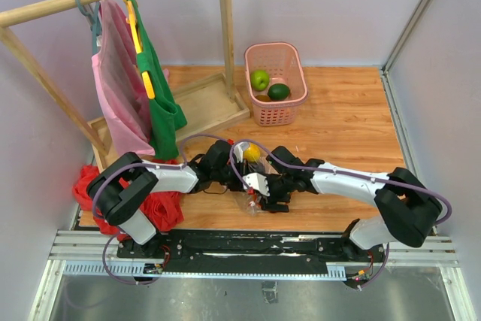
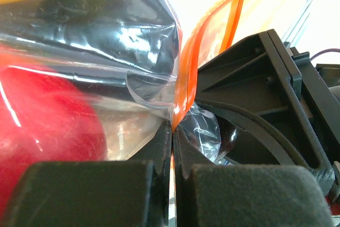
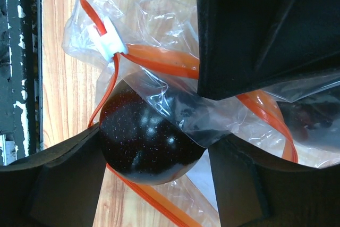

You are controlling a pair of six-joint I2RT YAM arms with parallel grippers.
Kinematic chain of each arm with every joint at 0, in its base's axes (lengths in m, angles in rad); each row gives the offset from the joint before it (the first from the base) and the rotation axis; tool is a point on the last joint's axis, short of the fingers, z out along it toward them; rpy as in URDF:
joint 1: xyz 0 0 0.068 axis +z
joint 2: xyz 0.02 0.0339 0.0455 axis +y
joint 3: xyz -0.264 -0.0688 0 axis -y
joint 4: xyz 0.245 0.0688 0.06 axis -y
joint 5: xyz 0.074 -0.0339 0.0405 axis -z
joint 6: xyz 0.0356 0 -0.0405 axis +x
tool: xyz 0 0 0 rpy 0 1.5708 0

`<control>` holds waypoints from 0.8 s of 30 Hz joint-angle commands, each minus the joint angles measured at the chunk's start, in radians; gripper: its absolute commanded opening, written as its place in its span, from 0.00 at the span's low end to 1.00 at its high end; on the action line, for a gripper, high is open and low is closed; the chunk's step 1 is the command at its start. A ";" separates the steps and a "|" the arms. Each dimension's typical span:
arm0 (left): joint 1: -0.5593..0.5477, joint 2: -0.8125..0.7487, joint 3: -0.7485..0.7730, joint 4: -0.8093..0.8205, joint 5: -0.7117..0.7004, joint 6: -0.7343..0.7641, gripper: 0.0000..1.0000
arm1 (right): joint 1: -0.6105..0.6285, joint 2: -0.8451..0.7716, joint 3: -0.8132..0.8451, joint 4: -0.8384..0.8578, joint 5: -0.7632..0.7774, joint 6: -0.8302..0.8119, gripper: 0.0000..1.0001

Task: Open the zip-top bag and remove the fake food
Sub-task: Pick up the fake fruit from the zipper food storage bag.

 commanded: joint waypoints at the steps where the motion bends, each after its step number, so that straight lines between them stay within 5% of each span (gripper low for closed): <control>1: -0.006 0.059 -0.030 -0.123 0.066 -0.043 0.00 | 0.020 0.017 0.035 0.088 0.043 0.042 0.53; 7: 0.020 0.011 -0.067 -0.133 0.039 -0.054 0.00 | -0.008 -0.047 0.034 -0.011 0.023 -0.055 0.43; 24: 0.043 -0.034 -0.081 -0.161 0.006 -0.049 0.00 | -0.169 -0.263 -0.009 -0.154 -0.196 -0.326 0.42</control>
